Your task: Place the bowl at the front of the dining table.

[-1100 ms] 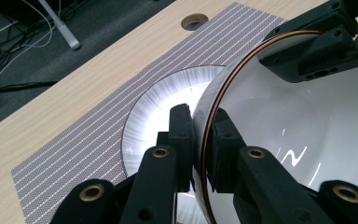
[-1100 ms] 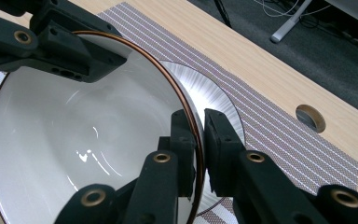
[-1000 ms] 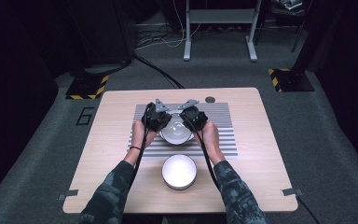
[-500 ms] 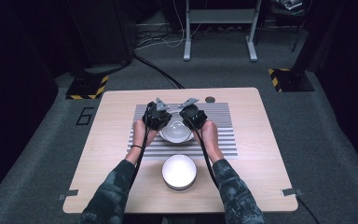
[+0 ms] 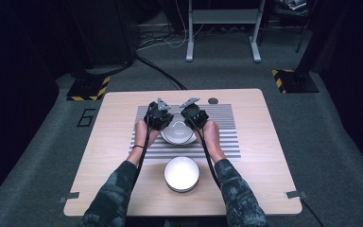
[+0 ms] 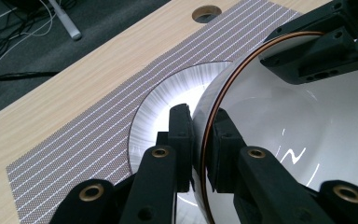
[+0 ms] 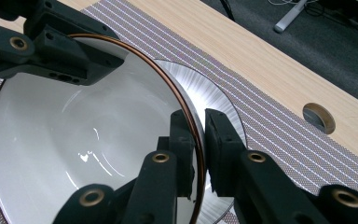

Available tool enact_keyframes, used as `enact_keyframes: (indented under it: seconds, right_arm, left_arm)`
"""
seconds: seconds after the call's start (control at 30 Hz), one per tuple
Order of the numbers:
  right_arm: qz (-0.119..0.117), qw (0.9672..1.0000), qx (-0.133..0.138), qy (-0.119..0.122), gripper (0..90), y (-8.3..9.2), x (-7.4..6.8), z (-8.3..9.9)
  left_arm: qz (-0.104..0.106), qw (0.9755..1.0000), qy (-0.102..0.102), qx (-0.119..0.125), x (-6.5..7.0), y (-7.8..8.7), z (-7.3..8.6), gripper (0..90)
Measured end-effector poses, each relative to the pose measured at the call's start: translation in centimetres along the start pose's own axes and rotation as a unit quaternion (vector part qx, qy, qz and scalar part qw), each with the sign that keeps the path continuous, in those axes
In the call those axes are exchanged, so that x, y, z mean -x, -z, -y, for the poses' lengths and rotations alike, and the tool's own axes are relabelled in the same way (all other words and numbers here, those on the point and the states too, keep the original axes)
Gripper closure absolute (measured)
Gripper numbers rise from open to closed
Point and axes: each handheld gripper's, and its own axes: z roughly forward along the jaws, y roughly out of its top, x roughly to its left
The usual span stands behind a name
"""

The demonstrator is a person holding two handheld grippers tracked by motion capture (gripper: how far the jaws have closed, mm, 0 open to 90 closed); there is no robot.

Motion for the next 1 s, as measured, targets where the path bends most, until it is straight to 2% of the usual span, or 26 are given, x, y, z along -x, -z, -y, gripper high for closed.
enact_keyframes:
  seconds: [0.2, 0.27, 0.3, 0.5, 0.53, 0.77, 0.8, 1.0]
  right_arm:
    - [-0.003, 0.9999, -0.01, -0.01, 81.7, -0.8, 0.1, 0.1]
    - [-0.005, 0.9999, -0.01, -0.006, 81.7, -1.0, 0.3, 0.1]
    - [-0.005, 0.9998, -0.013, -0.014, 81.7, -1.1, 0.2, 0.2]
    - [-0.009, 0.9998, -0.013, -0.011, 81.5, -1.7, 0.6, 0.2]
    - [-0.011, 0.9995, -0.02, -0.021, 81.5, -1.8, 0.6, 0.2]
    - [-0.016, 0.9994, -0.022, -0.02, 81.2, -2.6, 1.1, 0.2]
    - [-0.017, 0.999, -0.028, -0.029, 81.2, -2.6, 1.0, 0.3]
    - [-0.023, 0.9987, -0.03, -0.035, 81.1, -3.4, 1.1, 0.4]
  left_arm:
    - [0.002, 1.0, 0.004, -0.008, -0.2, -0.7, 0.2, 81.7]
    - [0.002, 0.9999, 0.004, -0.01, -0.2, -0.9, 0.2, 81.7]
    - [0.003, 0.9999, 0.005, -0.01, -0.2, -1.0, 0.2, 81.7]
    - [0.006, 0.9998, 0.007, -0.018, -0.4, -1.6, 0.2, 81.7]
    - [0.007, 0.9998, 0.009, -0.019, -0.5, -1.7, 0.2, 81.7]
    - [0.009, 0.9995, 0.014, -0.027, -0.7, -2.4, 0.2, 81.7]
    - [0.008, 0.9995, 0.013, -0.027, -0.7, -2.5, 0.2, 81.7]
    - [0.008, 0.9991, 0.018, -0.037, -0.8, -3.0, 0.5, 81.6]
